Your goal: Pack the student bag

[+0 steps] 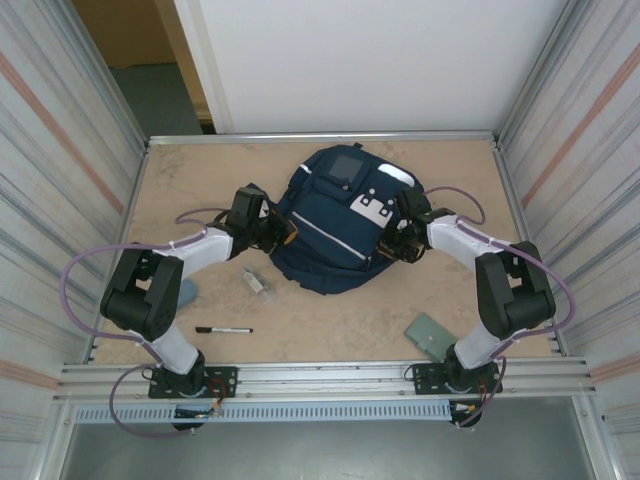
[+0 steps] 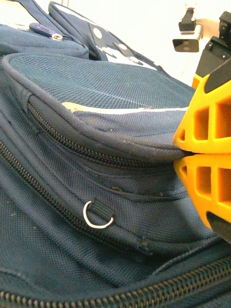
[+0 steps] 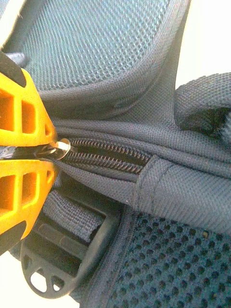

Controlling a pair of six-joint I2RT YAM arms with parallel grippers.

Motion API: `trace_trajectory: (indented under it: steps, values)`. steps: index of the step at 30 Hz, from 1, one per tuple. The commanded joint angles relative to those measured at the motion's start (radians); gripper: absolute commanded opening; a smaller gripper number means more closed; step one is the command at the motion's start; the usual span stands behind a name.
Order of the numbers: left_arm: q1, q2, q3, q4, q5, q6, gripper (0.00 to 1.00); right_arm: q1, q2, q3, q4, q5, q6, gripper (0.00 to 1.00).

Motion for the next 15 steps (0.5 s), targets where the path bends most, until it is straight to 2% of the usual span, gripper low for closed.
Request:
trace_trajectory:
  steps: [1,8,15]
  values:
    - [-0.015,0.011,0.023,0.021,0.033,-0.015,0.0,-0.017,-0.046,0.02,-0.049,-0.173,0.02,0.05]
    - [-0.017,0.049,0.003,0.08,0.041,-0.057,0.0,-0.011,-0.041,0.003,-0.055,-0.259,0.049,0.04]
    - [-0.027,0.058,0.006,0.094,0.019,-0.069,0.0,0.039,-0.04,-0.016,-0.045,-0.236,0.085,0.08]
